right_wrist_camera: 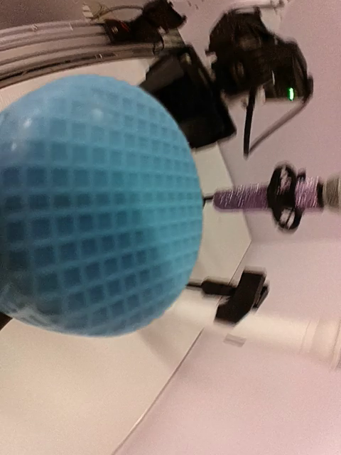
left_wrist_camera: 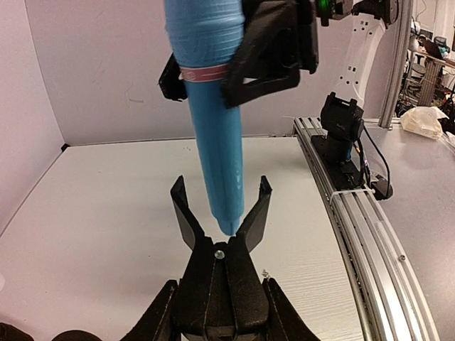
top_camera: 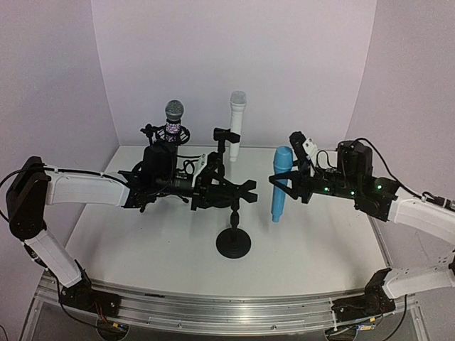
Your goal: Remove the microphone from the stand
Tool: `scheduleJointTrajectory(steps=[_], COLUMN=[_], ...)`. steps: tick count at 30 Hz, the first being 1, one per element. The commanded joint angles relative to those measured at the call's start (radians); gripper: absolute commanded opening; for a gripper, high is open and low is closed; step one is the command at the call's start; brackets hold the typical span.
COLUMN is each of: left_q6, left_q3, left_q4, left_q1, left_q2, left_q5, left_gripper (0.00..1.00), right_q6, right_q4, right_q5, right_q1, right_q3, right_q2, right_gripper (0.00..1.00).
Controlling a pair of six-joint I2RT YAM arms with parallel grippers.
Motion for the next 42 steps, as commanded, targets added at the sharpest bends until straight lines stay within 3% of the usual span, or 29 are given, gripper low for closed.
scheduleJointTrajectory(steps=[1,8,13,20,26,32,42], left_q6=[0.018,0.018,0.023,0.028,0.027,0.026,0.021], left_q3=[0.012,0.011,0.013,0.012,0.008,0.007,0.018], left_q4=[0.032,0.041,0.041,0.039,0.044,0.046,0.053], left_q1=[0.009,0.009,0.009,0.01,0.01,0.009,0.009], left_q2=[-0.004,-0.005,-0.006,-0.009,-0.016,-0.015,-0.004], left_q5=[0.001,0.008,0.011,0.017,0.016,0.018,0.022], left_gripper=[0.0,0.0,0.0,0.0,0.0,0.0,0.0], right_q6=[0.19,0.306,0.283,0.197,0.159,0.171,0.198], right_q4=[-0.491,-1.026,-1.162,-1.187,-1.188,-1.165,-1.116], right_q5=[0.368,0.404,0.379,0.374,0.378,0.368,0.346], right_q1=[-0.111,-0.38,-0.512,-0.674,-0.685,-0.685,-0.685], right_q3=[0.155,0.319,0.344,0.387,0.443,0.435,0.402], right_q2=[0.007,0.162,0.301,0.541,0.682,0.753,0.811], right_gripper=[0.0,0.0,0.0,0.0,0.03,0.11,0.34])
